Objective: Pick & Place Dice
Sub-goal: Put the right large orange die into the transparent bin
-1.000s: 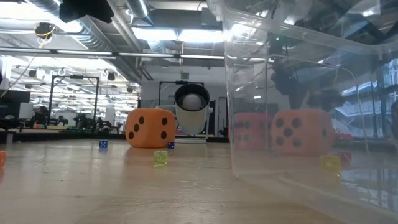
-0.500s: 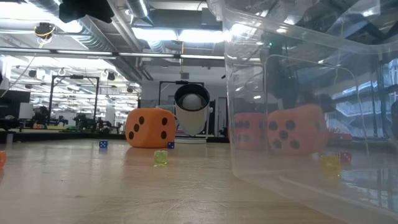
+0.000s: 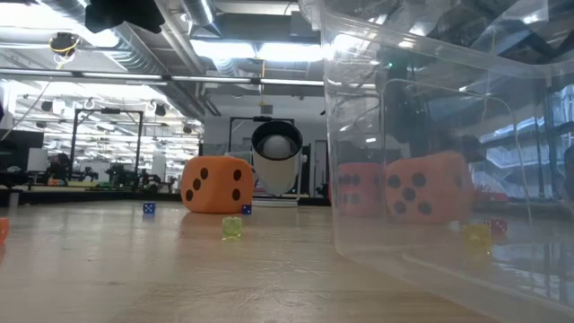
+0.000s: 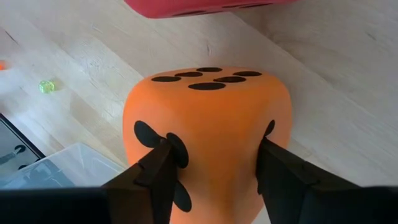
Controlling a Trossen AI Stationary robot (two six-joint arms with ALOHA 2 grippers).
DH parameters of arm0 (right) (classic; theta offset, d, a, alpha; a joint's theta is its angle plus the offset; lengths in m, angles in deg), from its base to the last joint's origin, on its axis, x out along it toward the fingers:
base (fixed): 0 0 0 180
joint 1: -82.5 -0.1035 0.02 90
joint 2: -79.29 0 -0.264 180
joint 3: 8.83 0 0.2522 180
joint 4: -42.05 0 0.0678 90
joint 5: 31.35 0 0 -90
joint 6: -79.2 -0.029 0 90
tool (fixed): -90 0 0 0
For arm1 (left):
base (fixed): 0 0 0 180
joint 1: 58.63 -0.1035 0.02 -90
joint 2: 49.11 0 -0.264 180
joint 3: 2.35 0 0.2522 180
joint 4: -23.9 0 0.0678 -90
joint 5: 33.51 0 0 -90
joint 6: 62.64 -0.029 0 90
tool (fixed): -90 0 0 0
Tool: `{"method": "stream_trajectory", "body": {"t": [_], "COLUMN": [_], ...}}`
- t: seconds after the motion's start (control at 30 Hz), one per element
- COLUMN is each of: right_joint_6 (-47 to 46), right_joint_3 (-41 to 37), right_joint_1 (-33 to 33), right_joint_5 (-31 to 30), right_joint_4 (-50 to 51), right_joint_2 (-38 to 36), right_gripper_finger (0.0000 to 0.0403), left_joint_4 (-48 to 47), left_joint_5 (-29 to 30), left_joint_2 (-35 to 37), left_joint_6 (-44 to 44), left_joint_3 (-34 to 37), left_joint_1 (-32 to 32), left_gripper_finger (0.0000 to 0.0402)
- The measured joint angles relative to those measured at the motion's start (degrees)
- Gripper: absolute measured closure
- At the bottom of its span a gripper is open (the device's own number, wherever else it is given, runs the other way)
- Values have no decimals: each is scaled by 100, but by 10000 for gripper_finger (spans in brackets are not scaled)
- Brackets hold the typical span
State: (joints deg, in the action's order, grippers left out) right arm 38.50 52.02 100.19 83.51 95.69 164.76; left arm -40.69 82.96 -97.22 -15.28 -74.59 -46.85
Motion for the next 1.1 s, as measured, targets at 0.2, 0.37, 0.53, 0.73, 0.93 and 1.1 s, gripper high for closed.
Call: {"method": "stream_trajectory", "body": {"t": [0.2, 0.37, 0.53, 0.73, 0.93, 1.1], "right_joint_6": [16, -30, -256, -452, -955, -1441], "right_joint_3": [-2, -18, -60, -50, -45, 42], "right_joint_1": [0, -7, -20, -109, -280, -379], "right_joint_5": [49, 19, -212, -211, -215, -541], "right_joint_4": [2, 2, 163, 581, 798, 1122], "right_joint_2": [0, -118, -597, -1230, -2129, -3009], "right_gripper_finger": [227, 230, 237, 244, 269, 276], "left_joint_4": [0, 0, -2, -2, -2, -4], "left_joint_5": [11, 79, 82, 99, 99, 99], "left_joint_2": [0, 1, 0, -1, -1, -1], "left_joint_6": [-2, -2, -7, -65, -118, -153], "left_joint_3": [0, 0, -2, 0, -2, -2], "left_joint_1": [0, 0, 2, 2, 1, 1], "left_gripper_finger": [336, 336, 336, 336, 336, 336]}}
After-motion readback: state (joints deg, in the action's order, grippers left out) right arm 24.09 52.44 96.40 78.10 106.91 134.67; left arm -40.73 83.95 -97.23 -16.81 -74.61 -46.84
